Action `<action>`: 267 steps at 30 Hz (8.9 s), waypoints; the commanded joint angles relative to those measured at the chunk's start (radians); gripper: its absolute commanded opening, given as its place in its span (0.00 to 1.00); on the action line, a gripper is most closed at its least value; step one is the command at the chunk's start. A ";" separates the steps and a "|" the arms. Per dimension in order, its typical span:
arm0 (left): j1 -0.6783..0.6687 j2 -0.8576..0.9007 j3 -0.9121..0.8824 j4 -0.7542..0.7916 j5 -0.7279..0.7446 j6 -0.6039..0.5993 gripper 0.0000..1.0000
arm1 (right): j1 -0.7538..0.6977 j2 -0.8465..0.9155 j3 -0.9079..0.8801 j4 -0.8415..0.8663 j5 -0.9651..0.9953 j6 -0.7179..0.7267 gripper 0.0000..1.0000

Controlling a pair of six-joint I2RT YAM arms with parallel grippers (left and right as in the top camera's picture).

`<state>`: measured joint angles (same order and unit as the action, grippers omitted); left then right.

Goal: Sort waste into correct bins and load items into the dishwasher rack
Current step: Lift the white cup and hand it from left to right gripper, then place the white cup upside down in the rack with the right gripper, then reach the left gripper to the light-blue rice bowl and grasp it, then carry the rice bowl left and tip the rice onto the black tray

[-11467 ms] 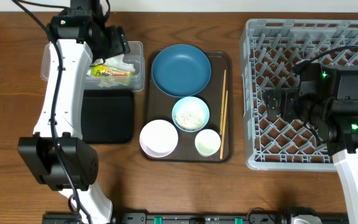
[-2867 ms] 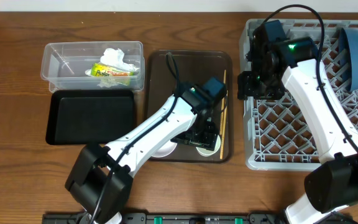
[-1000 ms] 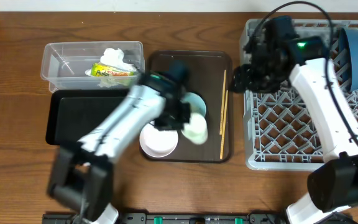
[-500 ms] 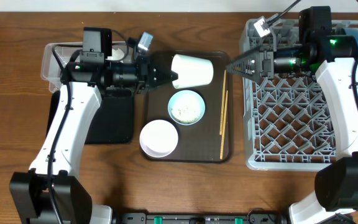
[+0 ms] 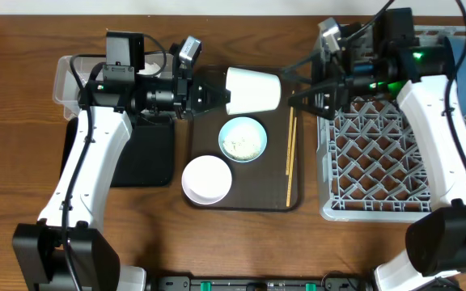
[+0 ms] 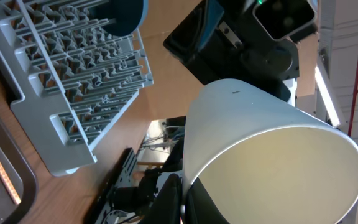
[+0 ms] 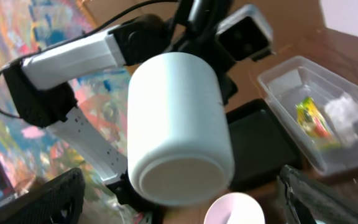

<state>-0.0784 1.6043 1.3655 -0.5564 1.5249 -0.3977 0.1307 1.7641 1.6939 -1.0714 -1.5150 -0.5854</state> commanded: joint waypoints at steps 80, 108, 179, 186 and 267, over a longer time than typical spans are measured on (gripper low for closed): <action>0.003 -0.017 -0.007 -0.322 -1.216 -0.006 0.36 | -0.190 -0.245 0.014 -0.627 1.364 0.766 0.45; 0.003 -0.017 -0.007 -0.327 -1.231 -0.003 0.37 | -0.067 0.096 0.011 -0.601 1.396 0.764 0.52; -0.405 -0.017 -0.049 -0.593 -1.416 0.091 0.61 | 0.152 0.106 0.311 -0.316 1.327 0.818 0.89; -0.423 -0.017 -0.049 -0.598 -1.516 -0.133 0.55 | 0.158 0.106 0.310 -0.315 1.327 0.844 0.86; -0.665 0.371 -0.045 0.080 -1.545 0.333 0.43 | -0.071 0.227 0.306 -0.433 1.302 0.744 0.86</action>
<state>-0.7464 1.9675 1.2976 -0.4740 -0.0029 -0.0528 0.0593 1.9896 2.0018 -1.5028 -0.2092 0.1848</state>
